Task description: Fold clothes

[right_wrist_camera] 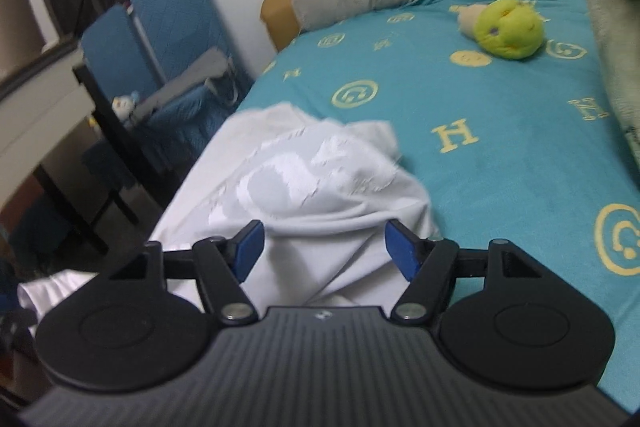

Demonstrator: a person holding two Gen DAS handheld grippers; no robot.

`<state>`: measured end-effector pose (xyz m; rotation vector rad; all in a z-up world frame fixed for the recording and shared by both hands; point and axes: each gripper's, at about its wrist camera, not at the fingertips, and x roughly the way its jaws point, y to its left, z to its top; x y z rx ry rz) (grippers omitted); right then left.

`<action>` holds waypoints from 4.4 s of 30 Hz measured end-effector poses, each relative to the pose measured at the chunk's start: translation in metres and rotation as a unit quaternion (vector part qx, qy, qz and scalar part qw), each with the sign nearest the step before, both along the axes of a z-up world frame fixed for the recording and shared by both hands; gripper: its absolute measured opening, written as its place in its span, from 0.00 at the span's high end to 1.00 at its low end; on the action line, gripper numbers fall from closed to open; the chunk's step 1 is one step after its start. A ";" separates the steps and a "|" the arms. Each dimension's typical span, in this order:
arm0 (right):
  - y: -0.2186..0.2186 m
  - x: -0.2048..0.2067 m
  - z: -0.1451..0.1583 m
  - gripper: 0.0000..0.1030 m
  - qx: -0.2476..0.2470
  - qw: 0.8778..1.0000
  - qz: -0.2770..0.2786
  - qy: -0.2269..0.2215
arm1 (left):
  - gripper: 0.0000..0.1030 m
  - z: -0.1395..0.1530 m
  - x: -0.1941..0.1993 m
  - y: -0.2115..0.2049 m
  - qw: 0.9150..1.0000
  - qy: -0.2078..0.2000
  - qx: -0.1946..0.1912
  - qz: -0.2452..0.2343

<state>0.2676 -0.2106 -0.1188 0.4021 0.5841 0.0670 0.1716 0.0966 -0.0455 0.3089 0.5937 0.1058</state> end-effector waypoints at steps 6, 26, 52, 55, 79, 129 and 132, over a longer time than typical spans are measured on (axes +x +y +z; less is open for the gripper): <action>-0.012 -0.010 0.010 0.32 0.022 0.999 -0.024 -0.005 | 0.28 -0.022 -0.028 -0.052 0.978 -0.004 0.126 -0.167; 0.006 -0.007 0.001 0.31 0.024 1.000 0.004 0.001 | 0.87 -0.070 -0.019 -0.085 0.925 -0.004 0.242 -0.294; 0.098 -0.042 0.028 0.20 -0.109 0.982 0.097 -0.123 | 0.90 0.053 -0.027 -0.019 0.930 -0.106 -0.246 -0.252; 0.077 -0.042 0.031 0.20 -0.113 0.987 0.032 -0.110 | 0.90 0.055 -0.028 -0.020 0.926 -0.114 -0.259 -0.250; -0.049 -0.137 0.092 0.17 -0.182 0.982 0.023 0.037 | 0.90 0.057 -0.093 -0.063 0.886 -0.106 -0.292 -0.345; -0.051 -0.156 0.109 0.17 -0.159 0.983 -0.079 -0.046 | 0.90 0.057 -0.083 -0.065 0.911 -0.120 -0.287 -0.272; -0.048 -0.155 0.106 0.17 -0.156 0.981 -0.091 -0.074 | 0.90 0.063 -0.091 -0.067 0.904 -0.131 -0.290 -0.286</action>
